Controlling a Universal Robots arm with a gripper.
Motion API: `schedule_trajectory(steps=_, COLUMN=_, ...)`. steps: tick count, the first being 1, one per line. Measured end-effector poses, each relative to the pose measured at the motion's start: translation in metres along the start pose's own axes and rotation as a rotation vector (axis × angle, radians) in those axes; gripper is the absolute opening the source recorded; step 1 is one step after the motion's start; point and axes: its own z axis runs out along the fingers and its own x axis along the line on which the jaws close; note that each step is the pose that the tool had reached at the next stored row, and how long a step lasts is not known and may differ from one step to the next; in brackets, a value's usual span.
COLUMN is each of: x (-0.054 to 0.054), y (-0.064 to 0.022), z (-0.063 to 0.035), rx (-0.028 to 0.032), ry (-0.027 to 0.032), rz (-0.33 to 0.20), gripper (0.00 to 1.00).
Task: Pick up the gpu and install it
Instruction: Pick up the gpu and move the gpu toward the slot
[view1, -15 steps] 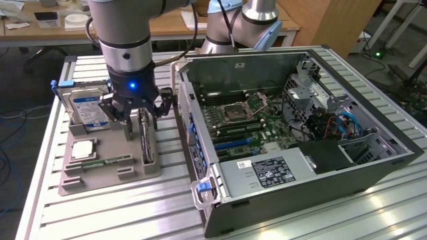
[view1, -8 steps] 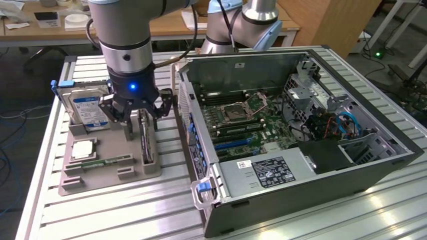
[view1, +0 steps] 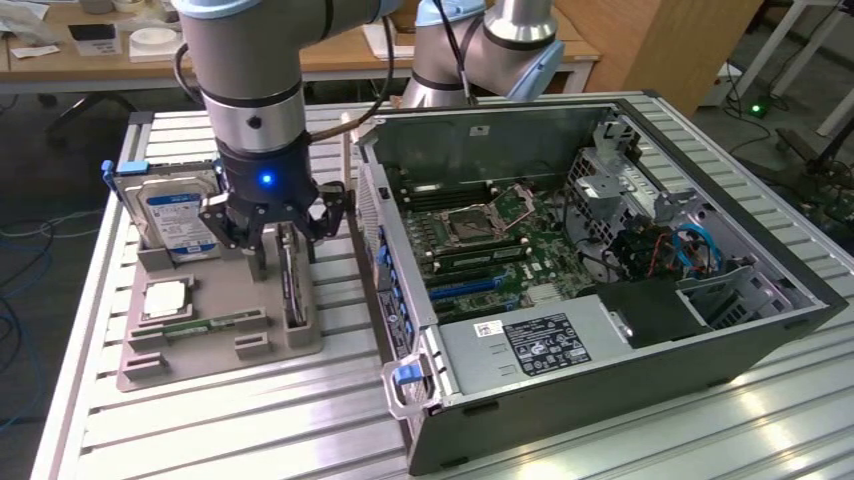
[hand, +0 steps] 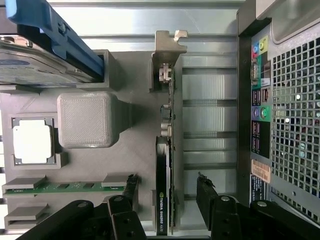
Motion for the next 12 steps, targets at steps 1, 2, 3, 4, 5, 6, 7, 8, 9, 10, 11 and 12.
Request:
schedule_trajectory(steps=1, x=0.000, y=0.0000, z=0.0009, rx=0.0000, ry=0.0000, rz=0.000, gripper=0.59)
schedule_trajectory(steps=2, x=0.000, y=0.0001, z=0.0020, rx=0.0000, ry=0.0000, rz=0.000, gripper=0.59)
schedule_trajectory(steps=3, x=0.000, y=0.0001, z=0.0028, rx=0.0001, ry=0.0001, rz=0.000, gripper=0.59)
schedule_trajectory(steps=4, x=0.000, y=0.0001, z=0.0036, rx=0.0001, ry=0.0000, rz=0.000, gripper=0.59)
schedule_trajectory(steps=5, x=0.000, y=0.0001, z=0.0043, rx=0.0000, ry=0.0000, rz=0.000, gripper=0.59)
schedule_trajectory(steps=6, x=0.000, y=0.0001, z=0.0051, rx=0.0000, ry=0.0000, rz=0.000, gripper=0.59)
schedule_trajectory(steps=7, x=0.000, y=0.0001, z=0.0061, rx=0.0001, ry=0.0000, rz=0.000, gripper=0.59)
schedule_trajectory(steps=8, x=0.000, y=0.0002, z=0.0070, rx=0.0001, ry=0.0000, rz=0.000, gripper=0.59)
schedule_trajectory(steps=9, x=0.000, y=0.0002, z=0.0079, rx=0.0002, ry=0.0001, rz=0.000, gripper=0.59)
schedule_trajectory(steps=10, x=0.000, y=0.0001, z=0.0091, rx=0.0001, ry=0.0001, rz=0.000, gripper=0.59)
schedule_trajectory(steps=11, x=0.000, y=0.0001, z=0.0102, rx=0.0000, ry=0.0000, rz=0.000, gripper=0.59)
schedule_trajectory(steps=12, x=0.000, y=0.0001, z=0.0112, rx=0.0001, ry=0.0001, rz=0.000, gripper=0.59)
